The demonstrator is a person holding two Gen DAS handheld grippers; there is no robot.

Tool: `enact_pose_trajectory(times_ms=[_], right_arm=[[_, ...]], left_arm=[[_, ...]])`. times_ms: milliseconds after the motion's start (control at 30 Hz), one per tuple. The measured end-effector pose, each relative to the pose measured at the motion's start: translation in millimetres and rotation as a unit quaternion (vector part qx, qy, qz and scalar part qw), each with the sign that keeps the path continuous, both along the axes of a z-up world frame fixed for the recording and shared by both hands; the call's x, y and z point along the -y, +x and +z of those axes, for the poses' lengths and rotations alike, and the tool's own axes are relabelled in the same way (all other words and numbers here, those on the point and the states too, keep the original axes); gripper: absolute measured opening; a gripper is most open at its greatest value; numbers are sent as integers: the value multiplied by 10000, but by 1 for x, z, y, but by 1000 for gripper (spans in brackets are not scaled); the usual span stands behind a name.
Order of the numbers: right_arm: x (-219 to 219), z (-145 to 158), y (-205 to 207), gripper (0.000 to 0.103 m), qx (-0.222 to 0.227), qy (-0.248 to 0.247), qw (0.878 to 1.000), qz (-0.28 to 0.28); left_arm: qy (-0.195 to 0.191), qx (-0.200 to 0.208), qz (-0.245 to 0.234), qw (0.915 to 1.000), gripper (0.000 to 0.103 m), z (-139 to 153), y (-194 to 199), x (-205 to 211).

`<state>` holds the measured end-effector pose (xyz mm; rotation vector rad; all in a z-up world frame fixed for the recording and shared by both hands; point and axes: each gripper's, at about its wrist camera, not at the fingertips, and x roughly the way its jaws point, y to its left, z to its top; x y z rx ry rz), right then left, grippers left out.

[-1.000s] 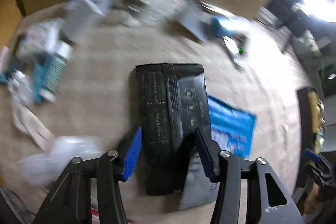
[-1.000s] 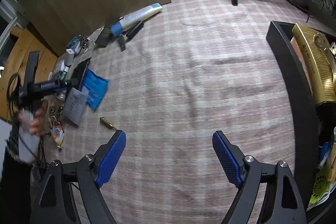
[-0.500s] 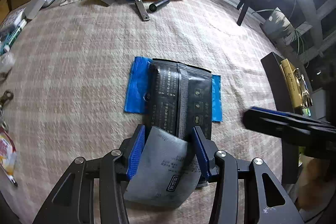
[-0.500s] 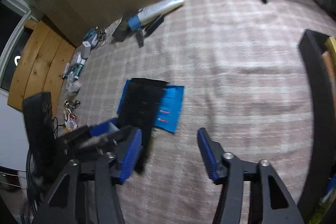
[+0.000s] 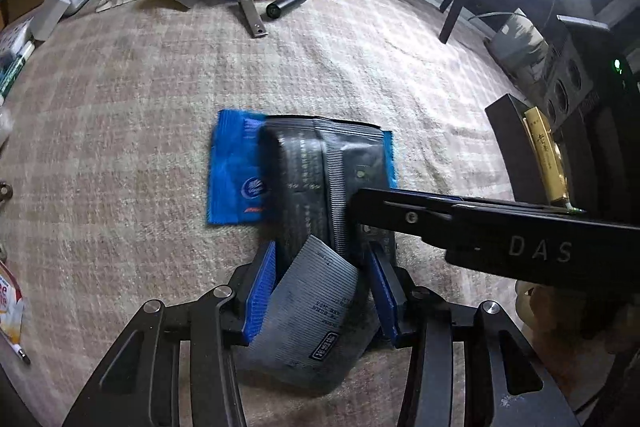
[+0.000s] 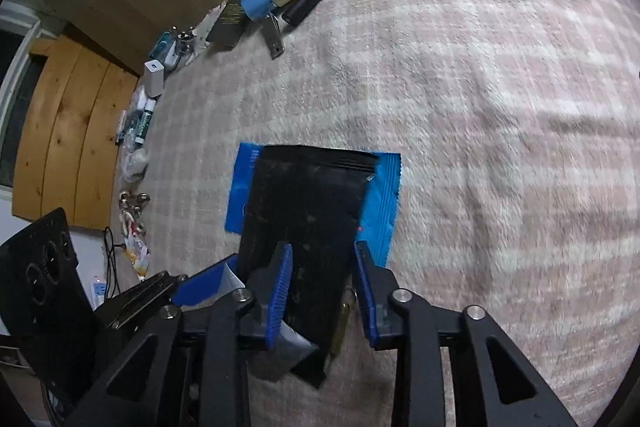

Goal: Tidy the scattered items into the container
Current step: 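Lift the black packet with both grippers into the container and open them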

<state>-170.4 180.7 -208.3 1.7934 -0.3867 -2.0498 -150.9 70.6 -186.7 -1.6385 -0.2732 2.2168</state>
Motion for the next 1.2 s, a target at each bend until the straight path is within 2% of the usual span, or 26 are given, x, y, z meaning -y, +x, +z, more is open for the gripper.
enact_pose_trajectory(times_ms=[233,367,500,767,1000,1200], right_arm=[[-1,16,3,27,-242,33,9997,20],[-11,38,5,27,-446,-140,9989,-58],[-18,62,7,27,-654,-333,9972,-140],[-37,101,16,27,-1043,-402,9934,-267],[-81,124,31,27,-1257,-279,9907,-445],[-146,131,45,27,-1278,-162,9879,-863]], left_arm=[[57,-243,-92,9996,47,23,3,-7],[111,-503,-164,9985,47,46,4,-11],[-18,-805,-229,9965,47,75,4,-19],[-35,-1176,-379,9923,47,114,10,-45],[99,-1302,-711,9889,47,133,24,-93],[276,-1293,-1231,9835,47,137,35,-163]])
